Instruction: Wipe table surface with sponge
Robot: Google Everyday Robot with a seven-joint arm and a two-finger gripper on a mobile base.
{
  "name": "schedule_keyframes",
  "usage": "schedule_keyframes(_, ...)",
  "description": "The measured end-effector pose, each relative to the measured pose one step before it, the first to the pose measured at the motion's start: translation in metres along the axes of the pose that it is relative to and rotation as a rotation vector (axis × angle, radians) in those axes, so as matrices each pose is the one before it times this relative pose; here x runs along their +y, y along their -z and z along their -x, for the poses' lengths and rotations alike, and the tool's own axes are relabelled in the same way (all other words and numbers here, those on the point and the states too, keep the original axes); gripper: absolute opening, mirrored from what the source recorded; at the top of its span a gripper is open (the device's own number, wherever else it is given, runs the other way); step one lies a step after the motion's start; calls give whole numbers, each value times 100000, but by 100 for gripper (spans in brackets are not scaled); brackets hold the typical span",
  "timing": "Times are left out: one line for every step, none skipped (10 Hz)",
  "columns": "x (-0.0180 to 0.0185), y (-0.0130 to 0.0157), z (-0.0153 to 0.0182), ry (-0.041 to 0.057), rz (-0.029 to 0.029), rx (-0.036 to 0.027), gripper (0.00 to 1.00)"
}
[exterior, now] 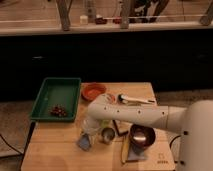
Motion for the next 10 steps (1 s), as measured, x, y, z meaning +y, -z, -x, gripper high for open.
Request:
schedule_keyframes(-1713, -206, 641, 2578, -674, -441, 0)
schedule_keyframes(-1913, -538, 1033, 3560, -574, -1196, 0)
schedule_keyframes(-1672, -822, 1315, 4328, -140, -1877, 0)
schedule_keyframes(-897, -662, 1085, 3128, -125, -1563, 0)
schedule_keyframes(-694, -787, 1200, 2573, 14, -1584, 0)
schedule_keyframes(-182, -762, 1185, 1515, 272, -1499, 0)
schedule_keyframes(216, -397, 584, 372, 326, -759, 0)
schedule_keyframes(532, -324, 425, -377, 290, -687, 0)
schedule_keyframes(1219, -138, 91, -1601, 308, -572, 0)
schedule_keyframes(1128, 27, -166, -1667, 98, -279, 0)
